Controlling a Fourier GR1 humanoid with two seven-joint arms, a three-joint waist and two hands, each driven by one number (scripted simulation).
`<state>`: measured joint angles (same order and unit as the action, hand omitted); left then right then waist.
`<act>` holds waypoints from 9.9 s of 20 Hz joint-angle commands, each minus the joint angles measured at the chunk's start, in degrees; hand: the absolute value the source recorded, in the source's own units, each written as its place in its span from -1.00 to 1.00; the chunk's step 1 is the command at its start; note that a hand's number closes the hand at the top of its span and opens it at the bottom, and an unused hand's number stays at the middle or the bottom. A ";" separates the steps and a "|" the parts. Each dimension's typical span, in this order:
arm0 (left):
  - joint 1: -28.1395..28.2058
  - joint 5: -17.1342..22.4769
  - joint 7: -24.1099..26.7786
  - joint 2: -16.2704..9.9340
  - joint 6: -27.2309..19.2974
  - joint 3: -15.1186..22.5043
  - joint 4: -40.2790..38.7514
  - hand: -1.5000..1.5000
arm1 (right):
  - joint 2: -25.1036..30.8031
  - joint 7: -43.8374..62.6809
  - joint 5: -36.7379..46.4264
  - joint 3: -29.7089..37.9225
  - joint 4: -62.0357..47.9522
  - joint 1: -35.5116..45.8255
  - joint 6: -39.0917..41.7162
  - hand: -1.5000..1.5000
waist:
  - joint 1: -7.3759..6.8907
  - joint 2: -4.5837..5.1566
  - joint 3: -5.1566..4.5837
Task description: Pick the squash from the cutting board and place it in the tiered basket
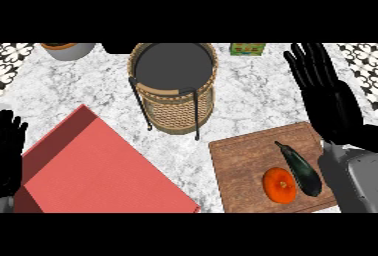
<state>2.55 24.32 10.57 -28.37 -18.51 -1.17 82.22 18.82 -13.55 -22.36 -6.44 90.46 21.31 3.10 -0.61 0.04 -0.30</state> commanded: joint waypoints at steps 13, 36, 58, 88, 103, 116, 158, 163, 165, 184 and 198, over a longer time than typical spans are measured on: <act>-3.46 -1.34 -14.70 -0.48 9.12 11.91 6.54 0.00 | 3.90 -9.53 20.34 -12.16 6.77 -28.28 -1.43 -1.00 | 1.70 -0.19 0.34; -3.12 -3.69 -19.06 0.93 10.35 10.35 9.84 0.00 | 32.67 23.89 50.72 -13.83 41.73 -32.85 18.07 -1.00 | 0.75 -0.19 0.29; -4.29 -11.08 -18.07 9.07 13.56 6.79 6.32 0.00 | 8.22 20.15 76.82 -21.24 11.93 -23.87 6.41 -1.00 | 0.48 -0.05 0.30; -4.64 -13.66 -23.55 12.25 18.12 2.80 11.20 0.00 | 9.85 12.32 80.88 3.69 -18.18 -9.93 0.52 1.00 | -0.49 0.07 0.41; -5.92 -13.65 -23.62 11.85 18.80 0.15 9.01 0.00 | 1.38 13.56 56.23 11.40 15.28 -10.07 3.49 1.00 | 1.21 -0.31 0.26; -6.70 -16.47 -21.42 15.21 19.40 1.50 5.59 0.00 | -9.01 42.31 60.05 -3.00 19.82 13.85 13.43 1.00 | 0.11 -0.06 0.23; -11.61 -18.72 -23.32 16.61 22.27 -2.41 3.35 0.00 | -18.80 39.53 54.61 -20.36 -45.18 46.32 -35.37 -1.00 | -1.64 0.48 0.25; -5.53 -19.41 -24.65 17.74 22.24 -0.34 11.29 0.00 | -18.79 39.15 49.63 -20.06 -44.69 47.65 -35.25 -1.00 | -1.44 0.11 0.29; -7.19 -20.71 -21.34 18.16 22.03 -0.72 5.82 0.00 | -18.80 35.53 46.02 -17.75 -47.88 49.30 -37.61 -1.00 | -1.75 0.44 0.26; -5.40 -19.02 -24.78 17.81 22.37 -2.75 9.38 0.00 | -11.02 27.45 28.22 3.75 -28.90 38.97 -45.07 -1.00 | 0.87 -0.19 0.32; -4.48 -18.39 -23.96 16.22 24.72 -4.64 10.22 0.00 | 9.23 23.67 15.77 19.43 -14.86 18.29 -25.54 -1.00 | 0.70 -0.09 0.34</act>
<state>-3.13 5.58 -12.94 -11.76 5.34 -5.68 90.79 23.85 13.39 -2.66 8.22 74.60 44.57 -28.00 0.40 -0.14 0.01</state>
